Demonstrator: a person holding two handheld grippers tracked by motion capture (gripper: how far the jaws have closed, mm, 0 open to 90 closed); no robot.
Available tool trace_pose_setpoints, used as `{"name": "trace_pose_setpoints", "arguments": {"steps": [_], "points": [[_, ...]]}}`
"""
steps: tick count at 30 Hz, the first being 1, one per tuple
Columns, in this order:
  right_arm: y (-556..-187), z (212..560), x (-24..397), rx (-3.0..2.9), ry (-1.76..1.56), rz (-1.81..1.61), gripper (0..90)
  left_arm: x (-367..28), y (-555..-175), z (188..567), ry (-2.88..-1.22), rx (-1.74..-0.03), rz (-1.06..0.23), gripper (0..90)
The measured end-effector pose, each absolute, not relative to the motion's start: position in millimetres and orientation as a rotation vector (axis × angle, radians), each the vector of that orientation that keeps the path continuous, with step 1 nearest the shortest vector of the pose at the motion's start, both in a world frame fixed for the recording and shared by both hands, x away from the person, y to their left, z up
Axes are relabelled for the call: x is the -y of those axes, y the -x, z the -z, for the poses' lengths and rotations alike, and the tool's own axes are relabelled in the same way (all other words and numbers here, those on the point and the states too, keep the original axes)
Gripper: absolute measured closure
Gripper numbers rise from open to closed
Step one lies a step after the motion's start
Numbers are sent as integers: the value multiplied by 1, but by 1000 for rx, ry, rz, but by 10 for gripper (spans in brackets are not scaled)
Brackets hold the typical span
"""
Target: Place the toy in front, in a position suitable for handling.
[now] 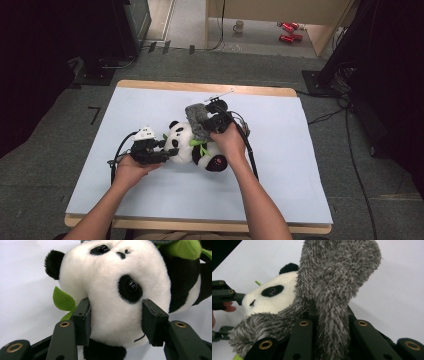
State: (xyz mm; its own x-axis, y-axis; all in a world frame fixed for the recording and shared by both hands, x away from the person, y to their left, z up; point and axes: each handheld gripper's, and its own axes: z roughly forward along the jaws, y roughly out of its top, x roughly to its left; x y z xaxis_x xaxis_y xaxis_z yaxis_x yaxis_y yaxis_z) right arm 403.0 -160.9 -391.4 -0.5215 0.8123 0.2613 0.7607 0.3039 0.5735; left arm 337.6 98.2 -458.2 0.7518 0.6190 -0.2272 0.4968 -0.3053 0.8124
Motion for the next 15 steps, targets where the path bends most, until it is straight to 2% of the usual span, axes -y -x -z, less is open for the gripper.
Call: {"name": "trace_pose_setpoints", "arguments": {"steps": [6, 15], "points": [[-400, 384, 172, -2451, -1470, -1015, 781, -100, -339, 459, -1960, -850, -139, 481], [-396, 377, 215, -2380, -1558, -946, 781, -103, -341, 461, -1939, -852, -114, 479]]}}
